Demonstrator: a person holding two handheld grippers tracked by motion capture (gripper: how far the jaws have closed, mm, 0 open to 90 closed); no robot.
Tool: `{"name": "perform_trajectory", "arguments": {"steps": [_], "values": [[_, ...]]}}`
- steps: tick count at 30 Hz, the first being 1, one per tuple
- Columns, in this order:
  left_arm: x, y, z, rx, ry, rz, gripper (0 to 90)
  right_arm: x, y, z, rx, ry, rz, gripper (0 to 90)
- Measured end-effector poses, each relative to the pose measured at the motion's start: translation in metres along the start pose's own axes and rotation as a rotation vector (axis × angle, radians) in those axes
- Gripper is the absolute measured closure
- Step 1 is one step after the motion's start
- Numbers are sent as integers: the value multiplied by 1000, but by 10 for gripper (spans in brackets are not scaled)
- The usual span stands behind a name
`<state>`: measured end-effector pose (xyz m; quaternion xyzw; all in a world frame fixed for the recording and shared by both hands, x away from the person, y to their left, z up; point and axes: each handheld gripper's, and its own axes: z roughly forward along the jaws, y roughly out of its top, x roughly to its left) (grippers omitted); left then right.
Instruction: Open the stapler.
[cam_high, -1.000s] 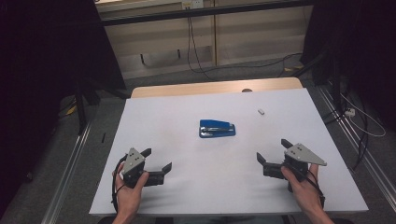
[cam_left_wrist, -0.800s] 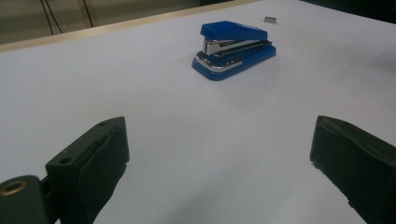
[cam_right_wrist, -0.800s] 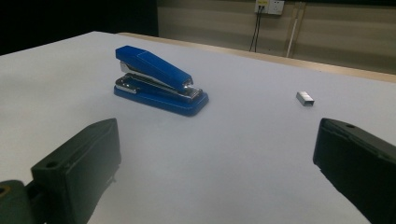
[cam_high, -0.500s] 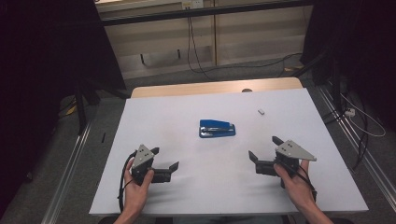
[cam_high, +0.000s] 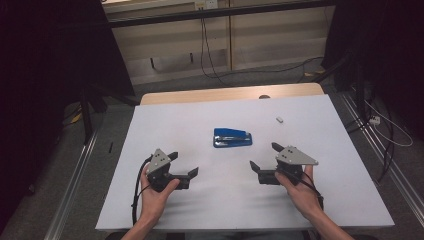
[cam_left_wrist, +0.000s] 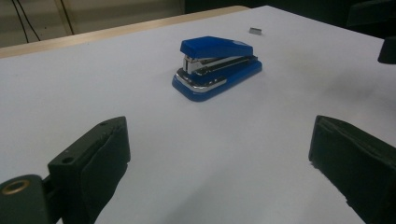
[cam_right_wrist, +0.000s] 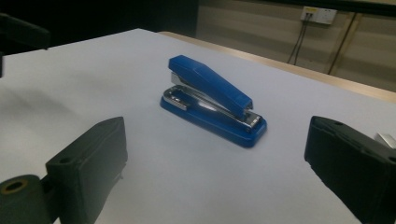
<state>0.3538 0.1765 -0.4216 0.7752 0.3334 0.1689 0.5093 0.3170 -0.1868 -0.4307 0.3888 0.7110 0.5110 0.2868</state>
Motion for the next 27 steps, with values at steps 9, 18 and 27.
{"name": "perform_trajectory", "arguments": {"steps": [9,18,27], "values": [[1,12,17,-10,-20,13,55,5,6,19,-1,29,-20,58],[7,28,31,-49,-23,36,76,10,16,39,-15,57,-12,102],[9,33,52,-31,-13,45,71,6,16,57,8,63,12,173]]}}
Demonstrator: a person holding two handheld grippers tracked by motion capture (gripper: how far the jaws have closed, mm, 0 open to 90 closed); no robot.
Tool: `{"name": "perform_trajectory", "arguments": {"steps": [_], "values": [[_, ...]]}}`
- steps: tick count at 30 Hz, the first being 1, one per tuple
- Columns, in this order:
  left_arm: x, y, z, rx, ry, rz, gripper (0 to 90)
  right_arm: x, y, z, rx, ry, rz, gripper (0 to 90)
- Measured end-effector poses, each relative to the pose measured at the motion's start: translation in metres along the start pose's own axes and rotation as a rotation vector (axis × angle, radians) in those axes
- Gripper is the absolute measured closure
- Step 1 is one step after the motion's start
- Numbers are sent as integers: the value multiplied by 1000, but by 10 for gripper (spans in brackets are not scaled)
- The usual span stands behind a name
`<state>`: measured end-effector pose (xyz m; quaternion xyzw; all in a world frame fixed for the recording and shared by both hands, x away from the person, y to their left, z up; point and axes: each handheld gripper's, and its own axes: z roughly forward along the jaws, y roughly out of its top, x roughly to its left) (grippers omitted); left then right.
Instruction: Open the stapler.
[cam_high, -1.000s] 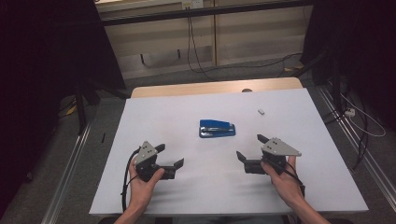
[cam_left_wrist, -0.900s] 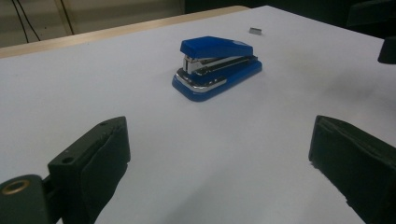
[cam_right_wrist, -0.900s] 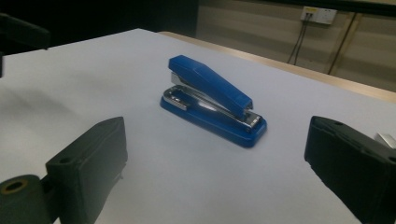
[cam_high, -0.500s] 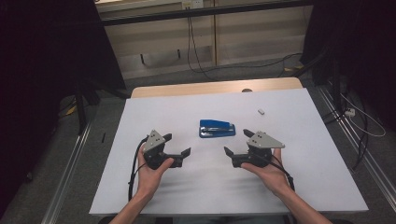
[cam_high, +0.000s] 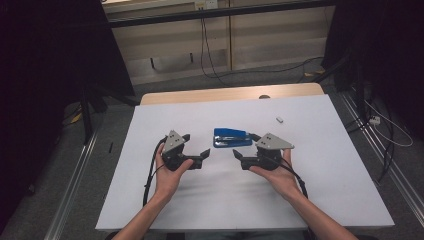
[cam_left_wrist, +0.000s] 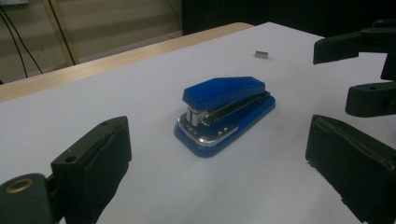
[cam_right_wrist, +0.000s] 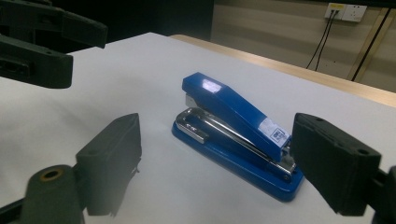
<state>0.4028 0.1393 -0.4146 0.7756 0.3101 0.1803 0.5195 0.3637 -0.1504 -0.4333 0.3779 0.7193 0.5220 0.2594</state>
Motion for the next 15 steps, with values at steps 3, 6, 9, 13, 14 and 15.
{"name": "perform_trajectory", "arguments": {"steps": [3,6,9,13,14,15], "values": [[4,3,11,11,1,2,68,-1,2,9,1,-2,9,213],[9,1,16,6,1,-29,84,-2,3,12,-6,-1,8,277],[13,-2,21,27,34,-6,71,-4,3,17,-18,-8,28,329],[20,-2,26,5,51,-28,72,-5,1,23,-9,-2,29,417],[20,-2,26,5,51,-28,73,-5,1,23,-9,-2,29,417],[23,-1,29,23,53,-20,73,-5,2,27,1,8,21,410]]}}
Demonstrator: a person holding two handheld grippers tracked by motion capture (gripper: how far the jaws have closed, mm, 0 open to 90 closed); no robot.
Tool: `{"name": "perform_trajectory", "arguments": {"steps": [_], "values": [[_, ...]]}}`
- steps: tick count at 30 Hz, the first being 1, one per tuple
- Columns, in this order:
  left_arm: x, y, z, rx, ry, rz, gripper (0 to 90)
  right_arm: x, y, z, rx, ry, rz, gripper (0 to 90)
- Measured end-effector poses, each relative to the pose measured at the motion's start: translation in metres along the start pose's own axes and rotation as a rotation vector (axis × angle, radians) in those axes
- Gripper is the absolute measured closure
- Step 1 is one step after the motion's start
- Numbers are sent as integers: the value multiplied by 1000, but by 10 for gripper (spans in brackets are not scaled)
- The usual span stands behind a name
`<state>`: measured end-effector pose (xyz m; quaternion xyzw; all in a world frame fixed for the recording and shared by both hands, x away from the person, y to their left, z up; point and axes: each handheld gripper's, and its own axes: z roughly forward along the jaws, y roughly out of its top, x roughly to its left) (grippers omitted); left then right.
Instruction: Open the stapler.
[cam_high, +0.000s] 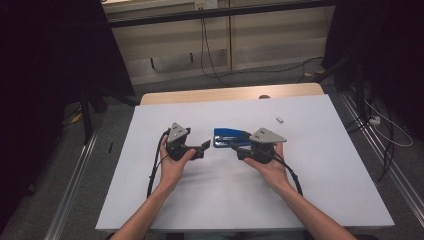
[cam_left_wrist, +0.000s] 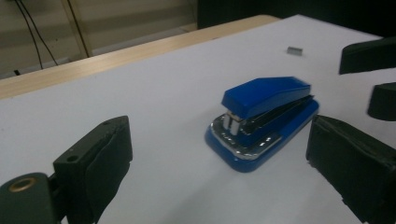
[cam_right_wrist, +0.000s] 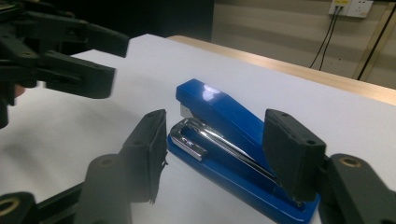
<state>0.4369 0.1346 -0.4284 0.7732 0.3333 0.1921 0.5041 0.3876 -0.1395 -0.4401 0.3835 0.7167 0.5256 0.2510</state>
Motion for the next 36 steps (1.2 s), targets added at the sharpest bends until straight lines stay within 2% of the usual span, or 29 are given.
{"name": "perform_trajectory", "arguments": {"steps": [1,2,3,4,6,8,9,10,11,12,13,14,15,19,20,21,22,25,26,30,31,32,35,36], "values": [[1,1,4,13,8,15,73,0,0,0,0,0,0,410],[2,4,12,16,9,21,74,0,3,4,4,9,-13,462],[2,4,12,16,9,21,73,0,3,4,4,9,-13,462],[3,5,15,23,4,24,73,1,5,6,-3,25,-7,550],[2,5,20,12,-4,23,73,1,6,8,-10,30,-3,617],[3,4,20,15,-9,21,70,1,5,8,-1,36,-6,643],[3,4,20,20,-10,23,69,0,3,9,25,47,-28,694],[3,4,19,26,7,38,69,0,2,10,40,53,-32,717],[3,4,19,26,7,38,68,0,2,10,40,53,-32,717],[4,4,17,30,6,38,67,1,0,11,55,67,-32,783],[4,4,17,30,6,38,65,1,0,11,55,67,-32,783],[4,4,17,36,8,47,62,2,-1,12,57,74,-42,867],[4,4,18,42,11,52,60,3,0,12,51,74,-50,900],[2,3,20,62,32,39,62,5,-1,13,55,80,-50,900],[1,3,20,67,36,32,115,5,-2,14,75,91,-34,900],[1,2,20,69,26,18,115,5,-2,14,75,91,-34,900],[1,2,20,73,18,4,217,4,-4,16,82,93,-32,900],[1,2,20,74,18,-2,324,2,-4,17,84,90,-29,900],[0,0,21,50,10,-34,391,1,-4,18,87,88,-31,900],[-3,-1,24,64,6,-31,538,-1,-4,18,97,86,-25,900],[-4,-2,25,66,-3,-37,538,-1,-3,18,100,92,-18,900],[-6,-2,28,77,-19,-30,608,-3,-2,18,108,96,-11,900],[-8,-3,30,74,-34,-29,717,-4,0,19,113,97,-23,900],[-8,-3,32,76,-54,-42,753,-3,1,21,127,98,-35,900]]}}
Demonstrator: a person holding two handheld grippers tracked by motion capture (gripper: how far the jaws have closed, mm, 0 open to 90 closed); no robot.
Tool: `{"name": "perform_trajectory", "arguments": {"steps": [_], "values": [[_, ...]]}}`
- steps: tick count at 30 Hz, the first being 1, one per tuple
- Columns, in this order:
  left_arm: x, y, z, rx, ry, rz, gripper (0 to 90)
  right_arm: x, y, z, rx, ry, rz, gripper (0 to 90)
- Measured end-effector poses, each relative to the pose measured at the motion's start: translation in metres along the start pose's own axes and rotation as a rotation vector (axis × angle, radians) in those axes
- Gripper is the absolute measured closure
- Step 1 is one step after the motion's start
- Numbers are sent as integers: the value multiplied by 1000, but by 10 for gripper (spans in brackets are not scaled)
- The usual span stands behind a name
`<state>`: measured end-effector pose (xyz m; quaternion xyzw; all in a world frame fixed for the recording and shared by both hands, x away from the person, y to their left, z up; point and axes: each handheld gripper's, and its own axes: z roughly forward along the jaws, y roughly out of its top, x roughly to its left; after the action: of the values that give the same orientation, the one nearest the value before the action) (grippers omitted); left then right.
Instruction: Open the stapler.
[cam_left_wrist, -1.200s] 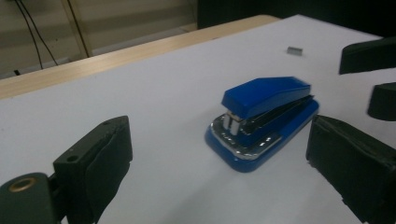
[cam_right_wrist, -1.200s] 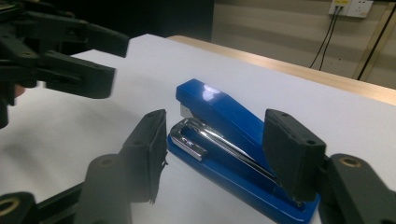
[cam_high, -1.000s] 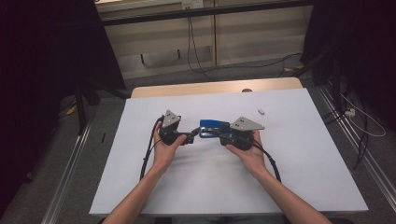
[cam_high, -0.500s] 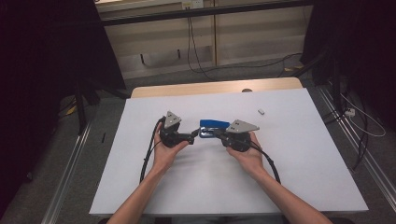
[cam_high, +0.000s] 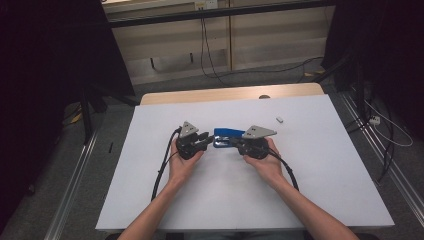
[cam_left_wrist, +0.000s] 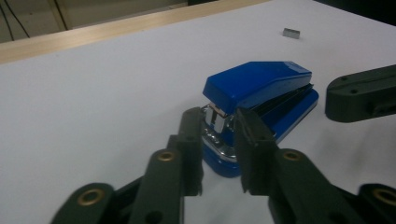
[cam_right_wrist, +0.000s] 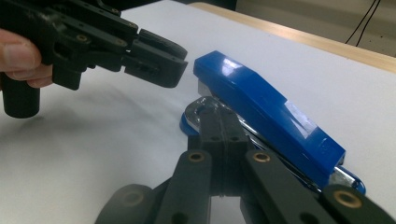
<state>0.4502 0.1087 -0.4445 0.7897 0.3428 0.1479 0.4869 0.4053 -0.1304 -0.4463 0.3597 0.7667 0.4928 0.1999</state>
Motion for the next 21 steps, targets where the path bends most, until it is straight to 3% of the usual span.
{"name": "perform_trajectory", "arguments": {"steps": [7,9,11,20,21], "values": [[-1,-2,3,25,3,11,900,5,5,12,37,-2,-23,900],[0,-2,3,30,17,3,900,5,6,15,52,-7,-28,900],[3,-2,4,46,21,20,900,4,6,18,61,-11,-33,900],[10,4,5,56,4,23,900,1,6,24,106,-29,-44,900],[12,6,6,64,5,34,900,-1,6,27,137,-24,-40,900]]}}
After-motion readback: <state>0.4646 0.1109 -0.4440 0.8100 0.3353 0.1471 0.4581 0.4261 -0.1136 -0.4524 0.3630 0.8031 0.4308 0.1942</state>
